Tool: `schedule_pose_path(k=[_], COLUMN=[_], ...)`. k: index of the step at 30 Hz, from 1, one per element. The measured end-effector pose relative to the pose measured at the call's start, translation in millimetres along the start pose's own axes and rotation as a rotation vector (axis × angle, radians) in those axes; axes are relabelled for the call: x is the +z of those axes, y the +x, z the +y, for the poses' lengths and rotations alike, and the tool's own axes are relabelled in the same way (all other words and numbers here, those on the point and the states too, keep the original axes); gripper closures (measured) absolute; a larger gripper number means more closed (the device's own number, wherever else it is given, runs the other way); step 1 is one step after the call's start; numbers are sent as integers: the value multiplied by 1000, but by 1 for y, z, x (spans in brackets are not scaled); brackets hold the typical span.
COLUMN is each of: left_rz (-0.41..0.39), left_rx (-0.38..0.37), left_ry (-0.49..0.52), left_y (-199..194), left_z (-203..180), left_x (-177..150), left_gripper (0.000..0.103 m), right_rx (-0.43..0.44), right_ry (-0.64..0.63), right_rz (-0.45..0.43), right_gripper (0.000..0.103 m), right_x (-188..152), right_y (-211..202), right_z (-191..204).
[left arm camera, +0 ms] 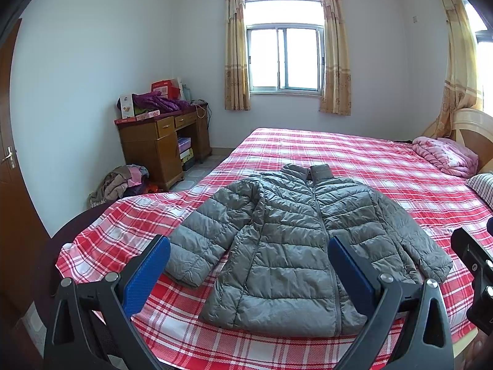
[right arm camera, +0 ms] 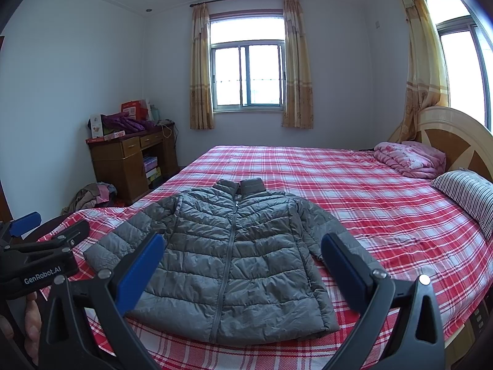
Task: Fold large clothes
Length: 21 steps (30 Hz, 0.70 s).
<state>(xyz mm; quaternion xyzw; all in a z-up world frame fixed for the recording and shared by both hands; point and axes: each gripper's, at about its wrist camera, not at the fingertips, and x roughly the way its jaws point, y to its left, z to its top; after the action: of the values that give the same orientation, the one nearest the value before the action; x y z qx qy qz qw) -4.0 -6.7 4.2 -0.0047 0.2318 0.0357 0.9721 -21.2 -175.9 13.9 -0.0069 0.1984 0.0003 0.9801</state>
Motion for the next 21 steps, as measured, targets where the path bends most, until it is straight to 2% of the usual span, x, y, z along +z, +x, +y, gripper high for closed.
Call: schedule_pose_path(k=[21], left_rz=[7], left_rx=[7], left_ry=[4], left_y=[6], left_z=[4], left_x=[-4], left_gripper=[1], right_rx=[8], right_ry=[12], right_rz=[9], right_gripper=[0], right_x=[-3], right_y=[4], right_z=[-1])
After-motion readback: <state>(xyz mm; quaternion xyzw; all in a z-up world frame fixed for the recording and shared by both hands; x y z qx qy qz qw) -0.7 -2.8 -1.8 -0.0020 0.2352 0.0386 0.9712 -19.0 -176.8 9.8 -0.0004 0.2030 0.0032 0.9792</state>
